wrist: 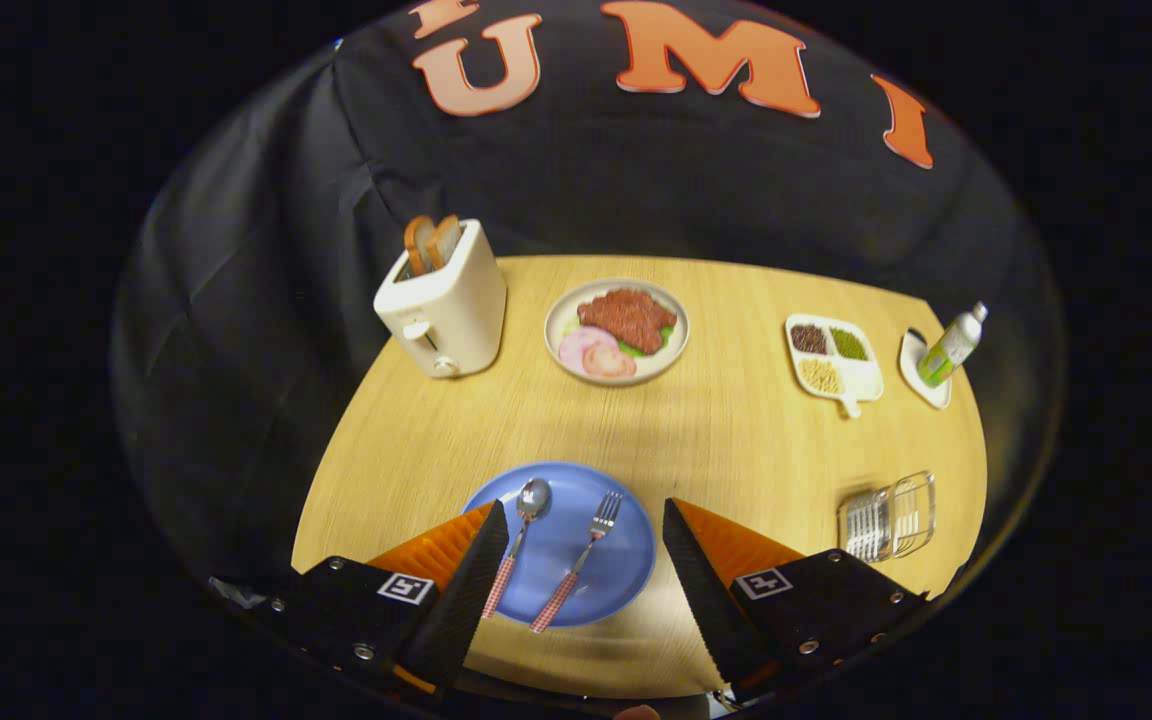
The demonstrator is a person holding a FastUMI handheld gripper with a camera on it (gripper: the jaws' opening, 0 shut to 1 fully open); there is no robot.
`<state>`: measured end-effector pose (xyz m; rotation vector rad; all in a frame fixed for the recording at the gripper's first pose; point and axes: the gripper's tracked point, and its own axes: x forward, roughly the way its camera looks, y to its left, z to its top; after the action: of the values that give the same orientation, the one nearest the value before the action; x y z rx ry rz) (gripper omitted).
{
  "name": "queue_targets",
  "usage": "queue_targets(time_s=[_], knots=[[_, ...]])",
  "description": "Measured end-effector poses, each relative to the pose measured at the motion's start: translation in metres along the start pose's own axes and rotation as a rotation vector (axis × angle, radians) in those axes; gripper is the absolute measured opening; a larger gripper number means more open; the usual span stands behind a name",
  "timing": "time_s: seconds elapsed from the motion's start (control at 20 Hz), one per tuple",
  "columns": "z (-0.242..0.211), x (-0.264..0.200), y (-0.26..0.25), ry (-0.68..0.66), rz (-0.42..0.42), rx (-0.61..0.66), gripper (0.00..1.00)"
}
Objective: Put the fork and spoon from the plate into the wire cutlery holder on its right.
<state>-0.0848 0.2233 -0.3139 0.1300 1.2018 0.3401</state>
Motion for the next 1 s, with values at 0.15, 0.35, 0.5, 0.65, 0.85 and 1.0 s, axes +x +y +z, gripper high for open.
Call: queue_targets(time_s=[0.15,0.35,0.5,0.65,0.85,1.0], knots=[[-0.036,0.029,0.008,0.157,0.012,0.035,0.89],[-0.079,0.062,0.007,0.322,-0.041,0.047,0.82],[-0.102,0.083,0.007,0.396,-0.063,0.079,0.74],[-0.115,0.096,0.007,0.452,-0.099,0.101,0.60],[-0.123,0.106,0.003,0.484,-0.138,0.134,0.36],[-0.125,0.109,0.002,0.476,-0.149,0.144,0.18]])
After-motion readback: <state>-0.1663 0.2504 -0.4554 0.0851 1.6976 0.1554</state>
